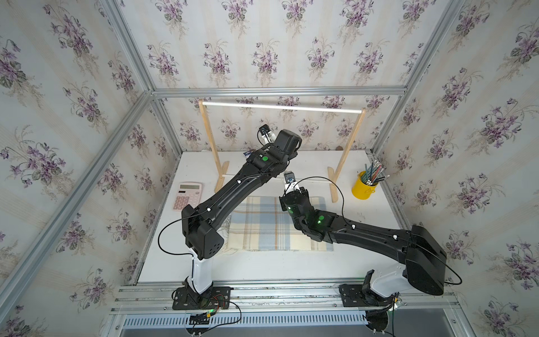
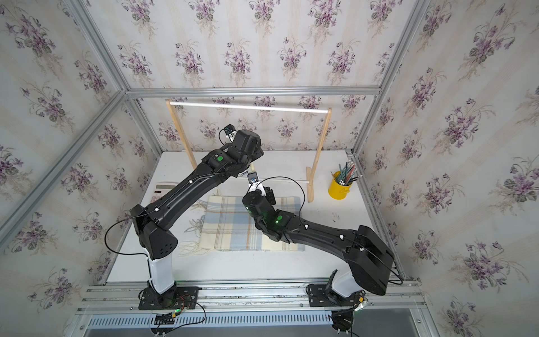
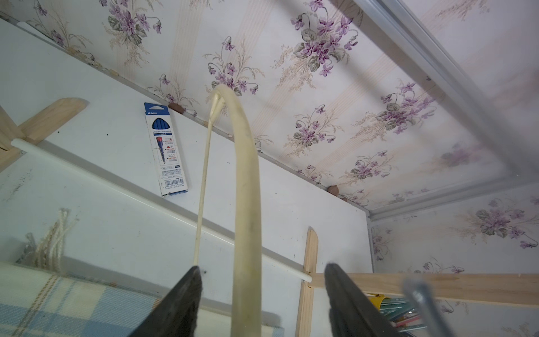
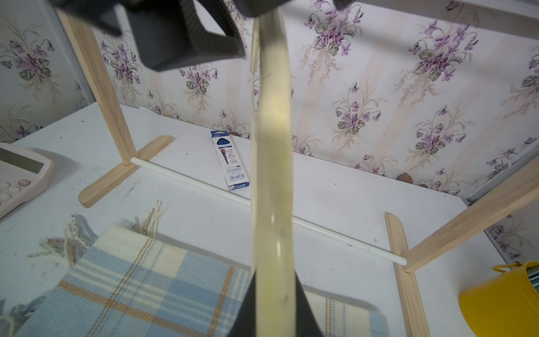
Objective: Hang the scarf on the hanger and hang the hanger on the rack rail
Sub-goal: Pick up the hanger from the clothesline.
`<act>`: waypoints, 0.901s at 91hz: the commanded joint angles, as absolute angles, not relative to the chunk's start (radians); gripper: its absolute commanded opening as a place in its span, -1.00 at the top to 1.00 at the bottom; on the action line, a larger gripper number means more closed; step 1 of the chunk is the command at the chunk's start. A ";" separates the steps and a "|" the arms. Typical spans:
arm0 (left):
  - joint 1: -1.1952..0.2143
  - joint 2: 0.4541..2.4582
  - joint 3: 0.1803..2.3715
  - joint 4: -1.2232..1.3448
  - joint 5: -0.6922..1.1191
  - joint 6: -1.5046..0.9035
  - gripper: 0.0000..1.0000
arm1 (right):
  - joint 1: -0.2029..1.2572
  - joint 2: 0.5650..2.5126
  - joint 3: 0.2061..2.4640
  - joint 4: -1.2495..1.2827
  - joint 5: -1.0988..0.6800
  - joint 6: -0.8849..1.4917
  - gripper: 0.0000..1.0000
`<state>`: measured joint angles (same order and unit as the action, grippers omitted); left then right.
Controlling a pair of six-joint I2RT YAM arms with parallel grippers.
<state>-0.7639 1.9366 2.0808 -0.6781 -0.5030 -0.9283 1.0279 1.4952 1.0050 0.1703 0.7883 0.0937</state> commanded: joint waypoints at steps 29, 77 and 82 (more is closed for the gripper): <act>-0.751 1.962 2.116 -0.677 -0.549 -0.876 0.08 | 1.034 1.509 1.024 0.151 0.758 0.097 1.00; -0.736 1.959 2.134 -0.693 -0.545 -0.855 0.61 | 1.037 1.508 1.022 0.134 0.741 0.110 1.00; -0.736 1.957 2.135 -0.698 -0.545 -0.851 0.71 | 1.038 1.507 1.021 0.133 0.740 0.111 1.00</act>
<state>-0.7395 1.9686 2.1227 -0.7231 -0.5255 -0.8848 1.0313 1.5082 1.0191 0.1516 0.7654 0.1314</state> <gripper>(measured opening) 0.486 0.135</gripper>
